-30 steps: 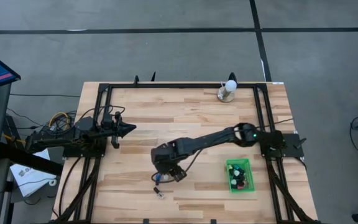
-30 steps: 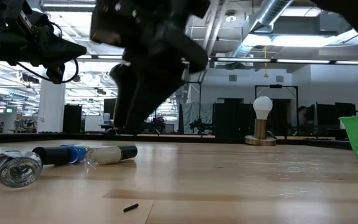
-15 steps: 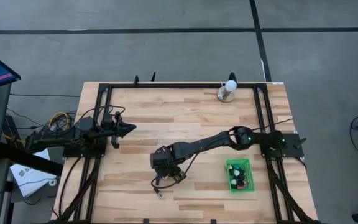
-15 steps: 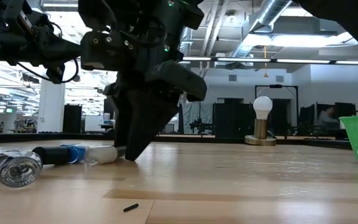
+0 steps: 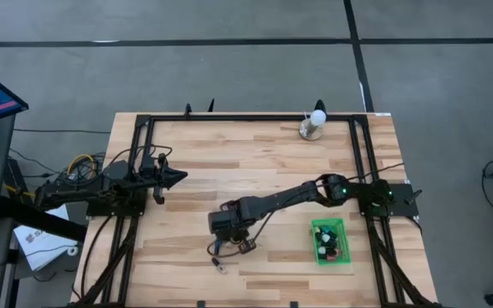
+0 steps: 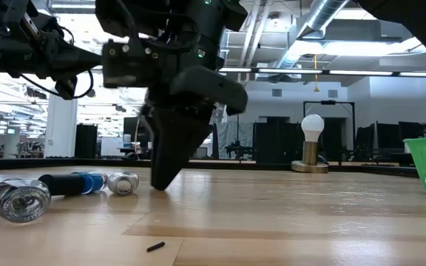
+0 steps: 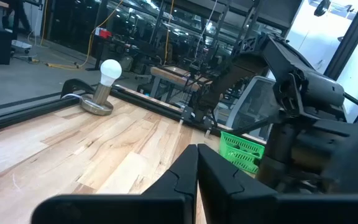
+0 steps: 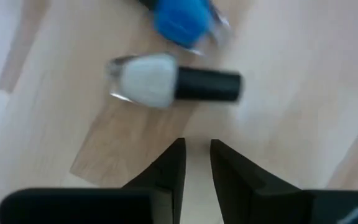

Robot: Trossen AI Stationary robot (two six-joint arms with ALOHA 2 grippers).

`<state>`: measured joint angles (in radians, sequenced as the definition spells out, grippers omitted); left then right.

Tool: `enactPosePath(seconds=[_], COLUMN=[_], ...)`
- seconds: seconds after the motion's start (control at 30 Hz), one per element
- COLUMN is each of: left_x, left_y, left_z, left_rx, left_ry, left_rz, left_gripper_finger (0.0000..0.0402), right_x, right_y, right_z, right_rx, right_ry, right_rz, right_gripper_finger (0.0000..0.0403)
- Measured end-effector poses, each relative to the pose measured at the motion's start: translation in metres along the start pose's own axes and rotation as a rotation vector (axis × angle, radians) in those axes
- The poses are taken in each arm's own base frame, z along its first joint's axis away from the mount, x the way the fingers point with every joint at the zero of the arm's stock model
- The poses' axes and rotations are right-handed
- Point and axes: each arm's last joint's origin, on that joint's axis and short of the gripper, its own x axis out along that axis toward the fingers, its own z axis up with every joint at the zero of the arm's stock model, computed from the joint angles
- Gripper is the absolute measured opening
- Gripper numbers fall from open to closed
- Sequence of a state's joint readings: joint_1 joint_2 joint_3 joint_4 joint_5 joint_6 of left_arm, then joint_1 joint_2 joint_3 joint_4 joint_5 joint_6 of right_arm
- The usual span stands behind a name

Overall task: Pick & Place Nail Polish
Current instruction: Put the white nail polish into the green bin

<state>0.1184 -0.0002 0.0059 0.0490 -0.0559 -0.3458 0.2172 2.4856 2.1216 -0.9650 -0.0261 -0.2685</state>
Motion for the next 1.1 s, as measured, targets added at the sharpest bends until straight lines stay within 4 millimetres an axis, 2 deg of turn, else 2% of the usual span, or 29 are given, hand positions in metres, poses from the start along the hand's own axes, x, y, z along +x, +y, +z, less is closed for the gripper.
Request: enactPosePath(seconds=[0.13, 0.23, 0.37, 0.5, 0.63, 0.73, 1.1], left_x=[0.000, 0.000, 0.000, 0.000, 0.000, 0.000, 0.000], left_y=[0.000, 0.000, 0.000, 0.000, 0.000, 0.000, 0.000], left_z=[0.000, 0.000, 0.000, 0.000, 0.000, 0.000, 0.000], left_rx=[0.000, 0.000, 0.000, 0.000, 0.000, 0.000, 0.000], left_ry=[0.000, 0.000, 0.000, 0.000, 0.000, 0.000, 0.000], left_rz=[0.000, 0.000, 0.000, 0.000, 0.000, 0.000, 0.000], left_gripper_finger=[0.0003, 0.0003, 0.0003, 0.0003, 0.0003, 0.0003, 0.0003], right_x=[-0.009, -0.022, -0.035, -0.047, -0.047, -0.043, -0.011], right_y=[-0.009, -0.014, -0.009, -0.001, 0.006, 0.010, 0.024], right_z=[-0.004, 0.002, 0.011, 0.023, 0.024, 0.027, 0.033], right_rx=[0.272, 0.446, 0.632, 0.730, 0.796, 0.825, 0.880], right_ry=[0.044, 0.006, -0.033, -0.103, -0.109, -0.127, -0.125], right_rz=[0.007, 0.011, 0.022, 0.018, -0.048, -0.052, -0.062], right_gripper_finger=[0.0073, 0.0088, 0.0123, 0.0172, 0.0213, 0.0227, 0.0203])
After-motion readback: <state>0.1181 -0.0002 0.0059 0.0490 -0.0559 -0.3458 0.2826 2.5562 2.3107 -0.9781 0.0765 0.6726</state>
